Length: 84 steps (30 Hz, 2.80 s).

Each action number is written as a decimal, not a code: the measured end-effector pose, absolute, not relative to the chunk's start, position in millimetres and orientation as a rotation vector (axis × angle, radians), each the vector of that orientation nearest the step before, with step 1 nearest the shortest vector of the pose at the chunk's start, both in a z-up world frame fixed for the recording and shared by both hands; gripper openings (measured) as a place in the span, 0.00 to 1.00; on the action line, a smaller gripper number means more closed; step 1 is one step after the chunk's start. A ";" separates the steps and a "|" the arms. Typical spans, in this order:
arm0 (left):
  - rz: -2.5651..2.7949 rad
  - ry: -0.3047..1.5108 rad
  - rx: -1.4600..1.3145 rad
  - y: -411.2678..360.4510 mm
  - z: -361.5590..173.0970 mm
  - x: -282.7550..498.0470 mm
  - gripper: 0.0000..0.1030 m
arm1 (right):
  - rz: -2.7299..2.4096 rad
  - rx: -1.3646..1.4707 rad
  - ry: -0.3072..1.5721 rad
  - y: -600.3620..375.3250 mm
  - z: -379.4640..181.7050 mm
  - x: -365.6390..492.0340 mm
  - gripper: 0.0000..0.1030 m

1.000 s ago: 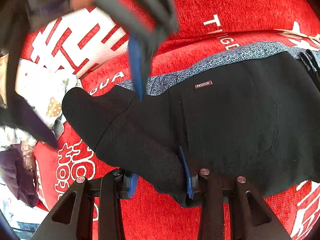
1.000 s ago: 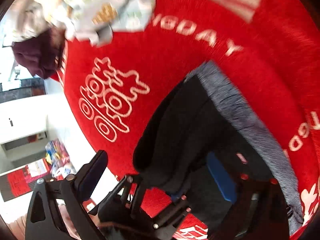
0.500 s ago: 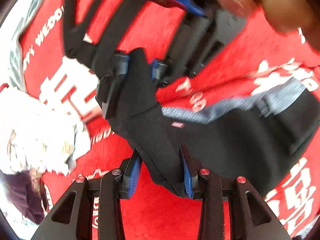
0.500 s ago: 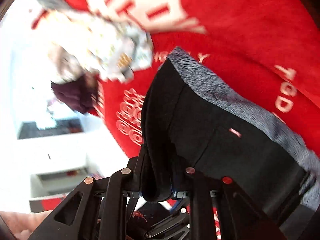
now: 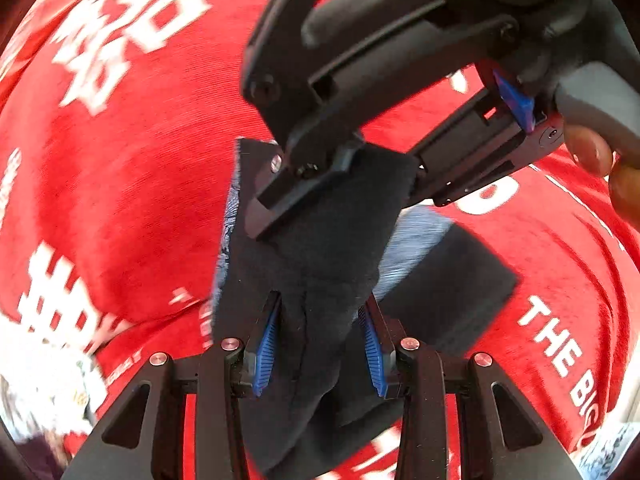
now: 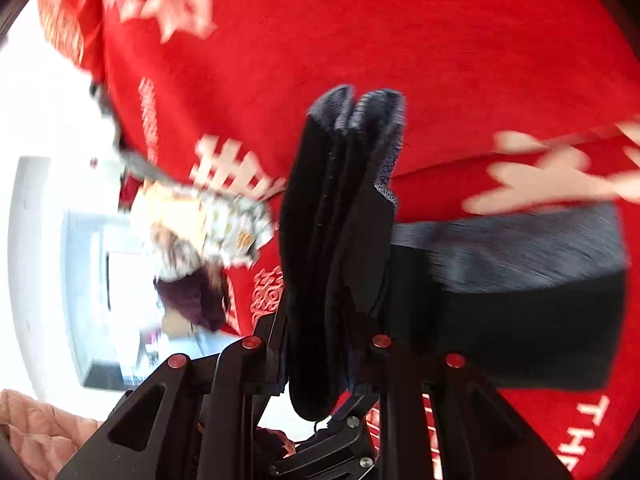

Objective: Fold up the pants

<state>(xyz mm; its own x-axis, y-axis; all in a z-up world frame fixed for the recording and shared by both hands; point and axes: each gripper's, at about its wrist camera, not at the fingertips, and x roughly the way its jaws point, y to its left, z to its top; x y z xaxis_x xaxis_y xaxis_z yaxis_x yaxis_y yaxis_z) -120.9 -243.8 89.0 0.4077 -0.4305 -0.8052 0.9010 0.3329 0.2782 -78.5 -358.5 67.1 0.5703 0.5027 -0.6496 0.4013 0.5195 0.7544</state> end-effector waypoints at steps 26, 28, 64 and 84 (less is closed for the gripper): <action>-0.942 0.912 0.804 -204.3 66.7 -77.3 0.63 | -0.433 0.927 1.255 -400.1 -0.3 -174.0 0.32; -0.851 0.991 0.762 -195.8 54.4 -41.6 0.63 | -0.487 0.847 1.236 -395.7 16.8 -173.0 0.32; -0.666 1.313 0.588 -158.3 -1.5 37.6 0.65 | -0.440 0.734 1.275 -334.4 -3.0 -160.2 0.44; -0.625 1.355 0.582 -155.4 -7.3 41.9 0.99 | -0.494 0.763 1.251 -360.3 7.9 -169.2 0.77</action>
